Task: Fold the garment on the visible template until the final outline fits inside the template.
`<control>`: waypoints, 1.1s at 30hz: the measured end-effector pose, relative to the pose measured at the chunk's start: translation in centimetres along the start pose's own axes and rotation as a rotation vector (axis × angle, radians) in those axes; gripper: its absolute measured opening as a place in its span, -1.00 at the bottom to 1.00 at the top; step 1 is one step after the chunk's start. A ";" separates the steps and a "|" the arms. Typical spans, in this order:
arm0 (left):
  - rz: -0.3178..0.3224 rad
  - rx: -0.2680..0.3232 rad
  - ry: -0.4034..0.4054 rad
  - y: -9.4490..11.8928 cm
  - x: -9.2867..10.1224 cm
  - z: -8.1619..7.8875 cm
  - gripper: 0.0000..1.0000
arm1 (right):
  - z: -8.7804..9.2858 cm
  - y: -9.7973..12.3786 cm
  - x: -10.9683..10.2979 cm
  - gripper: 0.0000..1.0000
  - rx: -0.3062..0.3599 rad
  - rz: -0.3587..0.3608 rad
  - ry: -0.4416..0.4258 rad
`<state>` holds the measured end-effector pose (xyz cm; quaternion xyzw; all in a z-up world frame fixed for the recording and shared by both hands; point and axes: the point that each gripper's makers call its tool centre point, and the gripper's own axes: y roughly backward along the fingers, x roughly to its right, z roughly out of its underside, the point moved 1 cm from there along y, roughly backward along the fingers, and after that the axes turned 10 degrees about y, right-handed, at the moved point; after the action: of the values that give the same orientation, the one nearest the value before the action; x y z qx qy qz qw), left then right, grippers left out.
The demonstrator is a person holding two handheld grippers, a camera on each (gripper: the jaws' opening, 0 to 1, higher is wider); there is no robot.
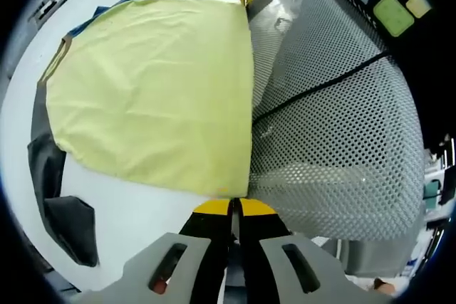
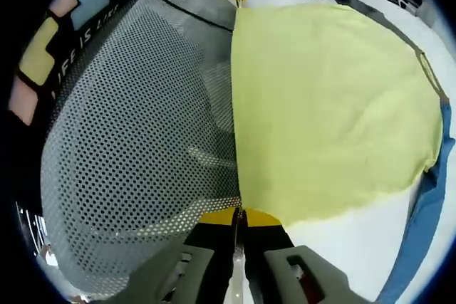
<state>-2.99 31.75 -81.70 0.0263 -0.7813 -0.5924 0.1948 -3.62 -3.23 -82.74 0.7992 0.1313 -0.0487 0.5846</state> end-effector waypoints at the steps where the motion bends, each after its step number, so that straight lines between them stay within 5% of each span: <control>1: -0.005 0.002 0.004 0.1 -0.1 0.0 -1.00 | 0.0 0.4 0.2 -1.00 0.017 0.025 -0.025; 6: -0.036 0.058 0.045 0.7 -0.6 -0.5 -1.00 | 0.2 1.9 2.3 -1.00 0.077 0.169 -0.132; 15: -0.176 0.304 0.167 2.5 -2.4 -3.6 -1.00 | -0.1 4.0 5.3 -1.00 0.230 0.364 -0.318; 19: -0.239 0.416 0.174 3.4 -3.3 -5.1 -1.00 | -0.8 5.6 7.2 -1.00 0.353 0.486 -0.452; 24: -0.332 0.532 0.203 4.8 -4.3 -6.6 -1.00 | -0.7 7.3 8.6 -1.00 0.391 0.598 -0.471; 27: -0.359 0.603 0.221 5.4 -4.1 -7.7 -1.00 | 0.7 7.7 9.3 -1.00 0.362 0.640 -0.614; 33: -0.423 0.743 0.262 6.8 -4.0 -9.9 -1.00 | 1.3 9.1 10.3 -1.00 0.381 0.731 -0.574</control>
<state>5.32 25.77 -74.22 0.3285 -0.8872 -0.2901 0.1439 8.85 -5.43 -77.12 0.8399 -0.3345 -0.0818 0.4196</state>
